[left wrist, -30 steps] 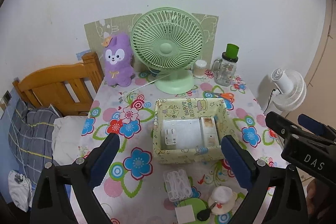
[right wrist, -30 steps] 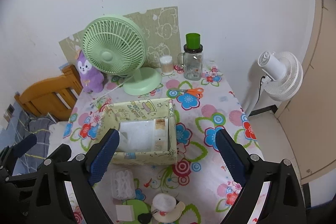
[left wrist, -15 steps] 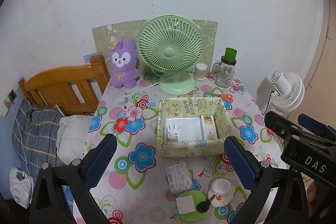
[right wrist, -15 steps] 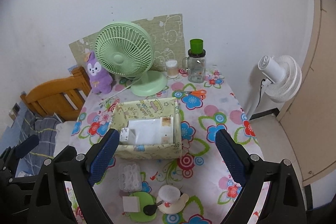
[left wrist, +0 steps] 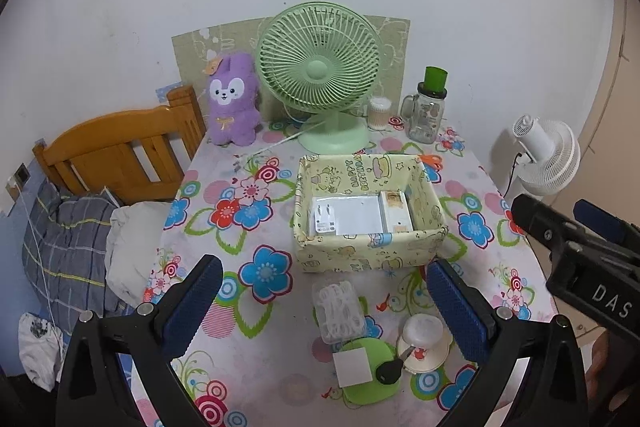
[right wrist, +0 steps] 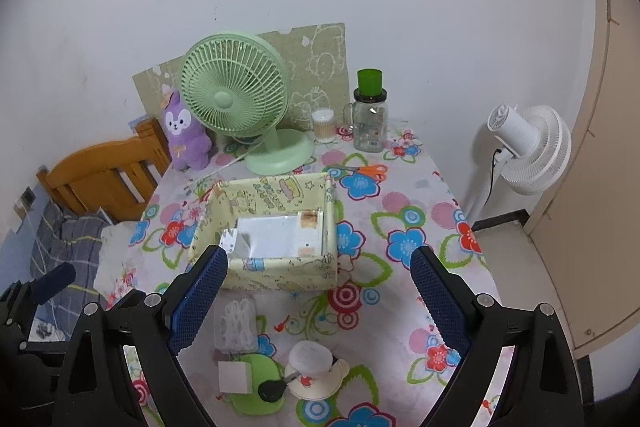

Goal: Organize rigid objects
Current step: 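Open both tools and withdraw them from the box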

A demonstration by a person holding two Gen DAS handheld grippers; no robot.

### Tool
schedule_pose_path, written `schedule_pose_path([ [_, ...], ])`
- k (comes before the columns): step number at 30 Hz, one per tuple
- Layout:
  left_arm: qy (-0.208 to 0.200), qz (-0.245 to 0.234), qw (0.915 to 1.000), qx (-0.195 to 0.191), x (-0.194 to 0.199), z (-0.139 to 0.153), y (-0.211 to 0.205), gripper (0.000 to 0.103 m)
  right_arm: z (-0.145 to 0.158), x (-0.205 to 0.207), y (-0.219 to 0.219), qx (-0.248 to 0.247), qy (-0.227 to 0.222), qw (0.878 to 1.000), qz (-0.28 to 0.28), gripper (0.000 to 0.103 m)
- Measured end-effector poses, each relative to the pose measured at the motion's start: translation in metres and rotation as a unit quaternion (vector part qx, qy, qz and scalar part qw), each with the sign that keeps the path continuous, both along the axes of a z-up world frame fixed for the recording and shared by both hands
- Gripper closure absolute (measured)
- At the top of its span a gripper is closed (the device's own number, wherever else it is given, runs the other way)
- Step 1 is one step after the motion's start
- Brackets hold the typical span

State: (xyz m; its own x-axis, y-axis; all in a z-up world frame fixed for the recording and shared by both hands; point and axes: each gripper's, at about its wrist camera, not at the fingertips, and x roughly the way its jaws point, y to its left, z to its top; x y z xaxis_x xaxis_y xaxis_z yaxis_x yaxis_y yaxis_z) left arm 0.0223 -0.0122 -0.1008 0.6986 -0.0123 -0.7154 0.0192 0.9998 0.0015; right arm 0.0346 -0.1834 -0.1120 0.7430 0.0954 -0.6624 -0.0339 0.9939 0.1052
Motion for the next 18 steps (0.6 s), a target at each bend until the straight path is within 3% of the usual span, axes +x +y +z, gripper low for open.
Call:
schedule_pose_path([
  [7, 0.009, 0.004, 0.9998, -0.017, -0.002, -0.020, -0.001, 0.000, -0.017, -0.004, -0.004, -0.002, -0.005, 1.000, 0.000, 0.008],
  [12, 0.005, 0.004, 1.0000, -0.004, -0.003, -0.035, -0.002, 0.000, -0.037, -0.003, -0.003, 0.001, 0.004, 1.000, 0.024, 0.008],
  [18, 0.036, 0.006, 0.9991, -0.021, 0.000, -0.062, 0.002, 0.000, -0.063, -0.004, -0.002, -0.002, 0.014, 1.000, 0.027, 0.008],
])
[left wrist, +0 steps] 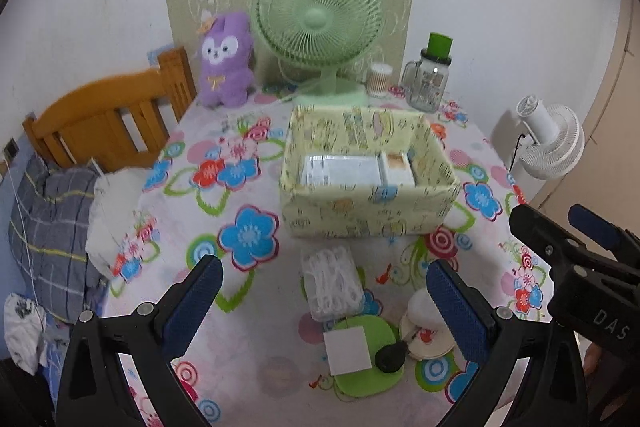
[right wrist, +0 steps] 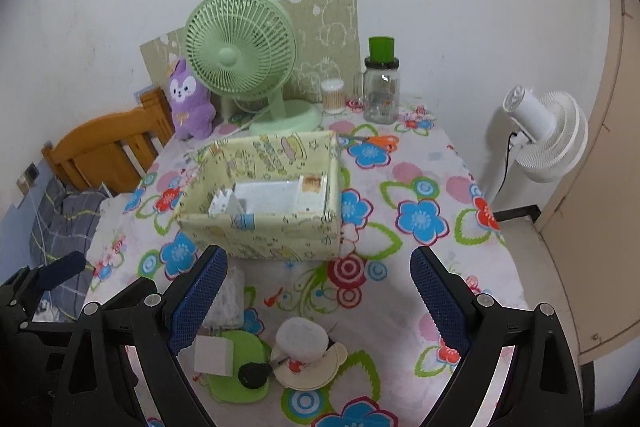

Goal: Organize rigid objects
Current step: 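Open both tools and withdraw them from the box, then grasp the white square card with the left tool while the right tool grasps the white round case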

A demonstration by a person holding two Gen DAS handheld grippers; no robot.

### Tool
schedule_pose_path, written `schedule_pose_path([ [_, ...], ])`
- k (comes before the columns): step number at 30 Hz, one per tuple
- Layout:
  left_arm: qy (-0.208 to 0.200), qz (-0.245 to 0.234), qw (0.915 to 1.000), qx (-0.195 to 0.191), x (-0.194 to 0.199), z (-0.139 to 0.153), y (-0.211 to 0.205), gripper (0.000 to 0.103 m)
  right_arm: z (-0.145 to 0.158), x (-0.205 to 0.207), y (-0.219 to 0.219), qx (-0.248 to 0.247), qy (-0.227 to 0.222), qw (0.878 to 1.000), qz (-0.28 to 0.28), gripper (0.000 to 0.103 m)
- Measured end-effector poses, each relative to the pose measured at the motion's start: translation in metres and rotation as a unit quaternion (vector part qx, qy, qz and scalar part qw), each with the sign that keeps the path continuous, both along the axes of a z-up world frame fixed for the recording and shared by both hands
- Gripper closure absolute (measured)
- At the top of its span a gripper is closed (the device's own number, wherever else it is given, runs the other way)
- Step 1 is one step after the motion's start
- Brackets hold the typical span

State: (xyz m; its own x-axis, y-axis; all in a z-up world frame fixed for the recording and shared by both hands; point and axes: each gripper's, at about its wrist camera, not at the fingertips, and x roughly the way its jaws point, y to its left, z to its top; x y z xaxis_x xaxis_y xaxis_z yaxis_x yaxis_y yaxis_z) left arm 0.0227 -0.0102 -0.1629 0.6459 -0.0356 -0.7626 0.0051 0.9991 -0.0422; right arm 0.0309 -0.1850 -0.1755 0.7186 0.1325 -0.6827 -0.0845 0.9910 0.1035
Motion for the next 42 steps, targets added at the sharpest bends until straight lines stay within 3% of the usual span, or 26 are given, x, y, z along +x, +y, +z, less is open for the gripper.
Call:
schedule_pose_path([
  [14, 0.040, 0.007, 0.9992, 0.000, 0.003, -0.060, 0.004, 0.000, -0.056, 0.008, 0.012, -0.035, 0.028, 0.999, 0.010, 0.008],
  [26, 0.063, -0.021, 0.9978, 0.003, 0.002, -0.095, -0.009, 0.002, -0.095, 0.011, 0.015, -0.041, 0.062, 0.997, 0.010, 0.008],
  [35, 0.087, -0.016, 0.9960, 0.007, -0.004, -0.116, -0.016, 0.015, -0.115, 0.009, 0.024, -0.056, 0.075, 0.995, 0.024, 0.008],
  [42, 0.113, -0.011, 0.9935, -0.009, -0.004, -0.127, -0.013, 0.036, -0.125, 0.011, 0.029, -0.060, 0.083, 0.994, 0.028, 0.008],
])
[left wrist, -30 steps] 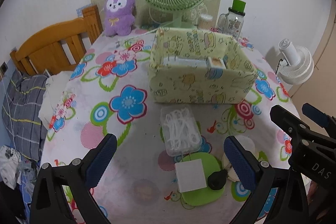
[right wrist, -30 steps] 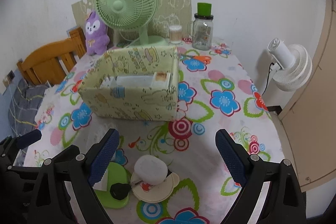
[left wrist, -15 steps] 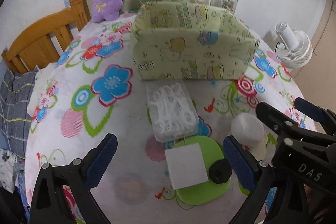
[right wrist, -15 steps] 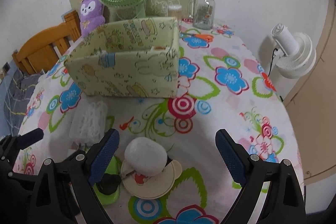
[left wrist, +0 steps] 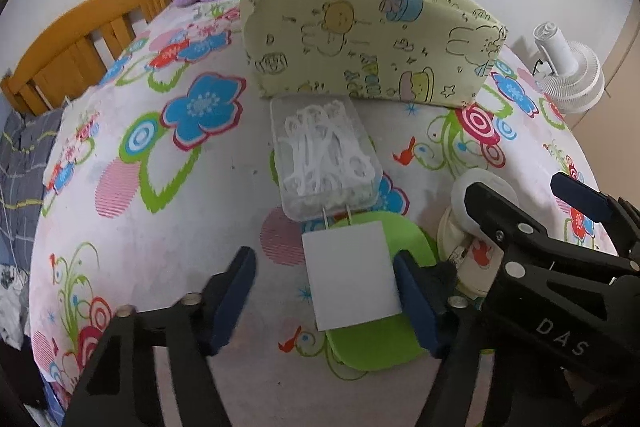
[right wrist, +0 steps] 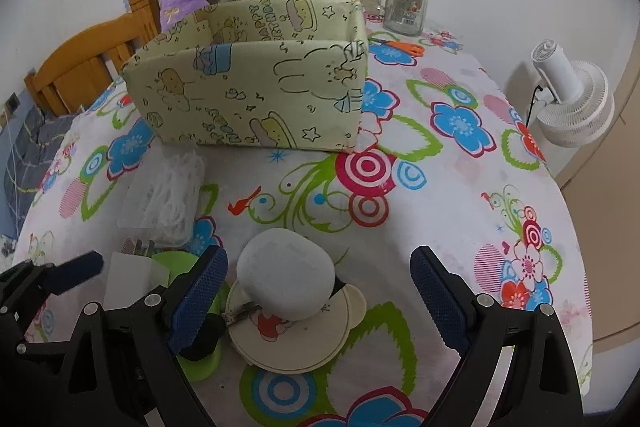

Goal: Organize rigid objects
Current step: 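Grasp the white square card with the left tool while the right tool grasps the white round case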

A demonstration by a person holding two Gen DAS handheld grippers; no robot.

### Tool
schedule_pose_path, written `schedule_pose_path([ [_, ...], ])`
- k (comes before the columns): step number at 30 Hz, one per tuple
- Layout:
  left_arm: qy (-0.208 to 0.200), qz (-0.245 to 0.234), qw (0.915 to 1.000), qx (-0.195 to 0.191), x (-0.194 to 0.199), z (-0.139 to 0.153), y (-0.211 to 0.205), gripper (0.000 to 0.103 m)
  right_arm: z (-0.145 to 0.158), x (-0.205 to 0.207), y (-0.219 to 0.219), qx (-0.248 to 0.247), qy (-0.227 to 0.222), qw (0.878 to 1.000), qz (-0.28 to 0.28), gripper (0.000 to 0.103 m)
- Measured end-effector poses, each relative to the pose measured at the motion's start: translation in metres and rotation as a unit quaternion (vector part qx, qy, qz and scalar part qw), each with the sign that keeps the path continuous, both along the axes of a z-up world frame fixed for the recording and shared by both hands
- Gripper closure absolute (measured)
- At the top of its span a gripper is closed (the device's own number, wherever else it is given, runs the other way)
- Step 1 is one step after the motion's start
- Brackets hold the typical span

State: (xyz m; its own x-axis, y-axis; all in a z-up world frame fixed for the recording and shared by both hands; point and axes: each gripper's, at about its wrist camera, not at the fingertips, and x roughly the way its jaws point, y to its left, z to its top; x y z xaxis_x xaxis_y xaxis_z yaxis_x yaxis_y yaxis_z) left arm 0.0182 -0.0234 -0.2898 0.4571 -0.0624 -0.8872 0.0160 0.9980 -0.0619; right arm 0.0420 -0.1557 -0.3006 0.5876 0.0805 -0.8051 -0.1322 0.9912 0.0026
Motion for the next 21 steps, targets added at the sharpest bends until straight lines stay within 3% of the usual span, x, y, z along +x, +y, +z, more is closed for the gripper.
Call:
schedule_pose_path([
  [7, -0.001, -0.010, 1.0000, 0.000, 0.000, -0.002, -0.004, 0.061, -0.008, 0.003, 0.002, 0.005, 0.011, 1.000, -0.006, 0.008],
  [13, -0.006, -0.019, 0.9997, 0.010, -0.001, -0.001, -0.007, 0.063, -0.012, 0.007, 0.001, 0.002, 0.022, 1.000, -0.010, 0.009],
  [16, -0.005, -0.023, 0.9997, 0.011, 0.000, -0.001, -0.006, 0.063, -0.015, 0.011, 0.002, 0.003, 0.033, 0.999, 0.000, 0.020],
  [21, -0.004, -0.027, 0.9996, 0.011, 0.001, -0.001, -0.006, 0.063, -0.020, 0.014, 0.006, 0.002, 0.037, 0.999, 0.001, 0.029],
])
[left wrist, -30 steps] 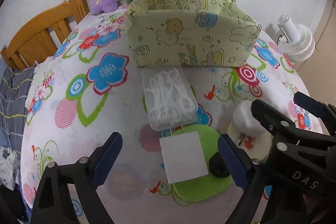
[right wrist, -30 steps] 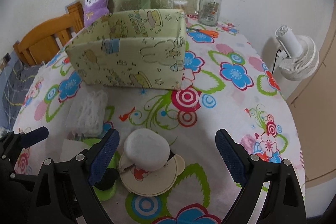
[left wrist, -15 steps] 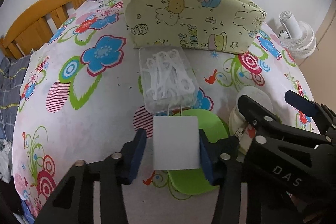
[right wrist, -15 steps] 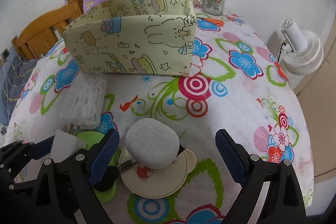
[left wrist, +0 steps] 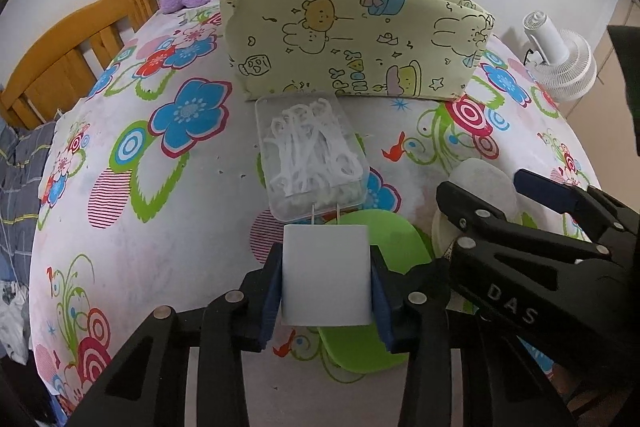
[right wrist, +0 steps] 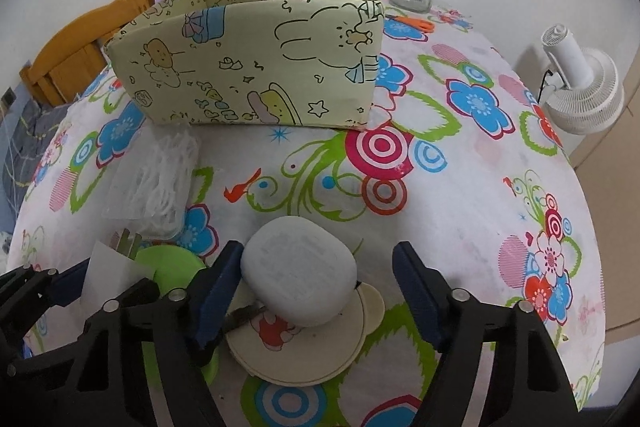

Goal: Organize rigid objects
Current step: 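Grasp the white square card with the left tool while the right tool grasps the white round case, then lift the card and round case with both tools and carry them toward the fabric box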

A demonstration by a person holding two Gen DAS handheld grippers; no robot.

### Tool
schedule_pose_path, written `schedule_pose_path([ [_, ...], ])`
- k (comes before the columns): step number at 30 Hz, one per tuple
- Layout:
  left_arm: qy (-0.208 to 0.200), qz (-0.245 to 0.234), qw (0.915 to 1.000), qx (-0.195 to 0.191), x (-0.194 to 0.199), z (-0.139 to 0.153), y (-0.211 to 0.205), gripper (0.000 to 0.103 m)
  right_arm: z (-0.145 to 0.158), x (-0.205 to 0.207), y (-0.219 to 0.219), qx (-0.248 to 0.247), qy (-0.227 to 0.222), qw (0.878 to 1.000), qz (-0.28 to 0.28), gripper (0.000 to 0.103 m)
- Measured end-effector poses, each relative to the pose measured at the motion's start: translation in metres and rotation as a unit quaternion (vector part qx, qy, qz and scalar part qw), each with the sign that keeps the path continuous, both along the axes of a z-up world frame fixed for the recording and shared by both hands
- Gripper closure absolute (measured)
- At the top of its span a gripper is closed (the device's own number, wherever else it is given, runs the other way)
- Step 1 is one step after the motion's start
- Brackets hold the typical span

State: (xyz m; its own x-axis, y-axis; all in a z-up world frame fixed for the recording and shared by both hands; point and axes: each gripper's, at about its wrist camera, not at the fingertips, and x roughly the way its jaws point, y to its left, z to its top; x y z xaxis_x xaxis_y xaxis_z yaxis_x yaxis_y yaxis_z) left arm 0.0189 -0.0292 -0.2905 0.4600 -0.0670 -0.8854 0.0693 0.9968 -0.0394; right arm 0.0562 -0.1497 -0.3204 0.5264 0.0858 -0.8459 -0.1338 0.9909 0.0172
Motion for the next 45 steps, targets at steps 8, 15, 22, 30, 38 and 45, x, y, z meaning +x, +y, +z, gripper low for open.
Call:
schedule_pose_path([
  [8, 0.001, -0.006, 1.0000, 0.001, 0.000, 0.002, -0.002, 0.063, 0.000, 0.001, 0.004, 0.011, 0.003, 1.000, -0.004, 0.044],
  [15, -0.008, -0.010, 0.9999, -0.004, -0.001, 0.011, -0.006, 0.063, 0.013, -0.004, -0.002, 0.010, -0.005, 1.000, -0.021, 0.044],
  [22, -0.022, -0.012, 0.9996, -0.011, -0.004, 0.028, -0.012, 0.063, 0.030, -0.008, -0.010, 0.003, -0.014, 0.999, -0.030, 0.044],
  [30, -0.022, -0.008, 0.9997, -0.012, -0.004, 0.048, -0.016, 0.063, 0.053, -0.012, -0.016, 0.006, -0.027, 0.999, -0.044, 0.044],
  [38, -0.039, 0.000, 0.9992, -0.011, -0.003, 0.069, -0.017, 0.063, 0.083, -0.017, -0.017, 0.003, -0.050, 0.998, -0.047, 0.044],
  [45, -0.051, 0.014, 0.9985, -0.014, 0.000, 0.084, -0.012, 0.063, 0.105, -0.022, -0.016, -0.003, -0.067, 0.997, -0.042, 0.044],
])
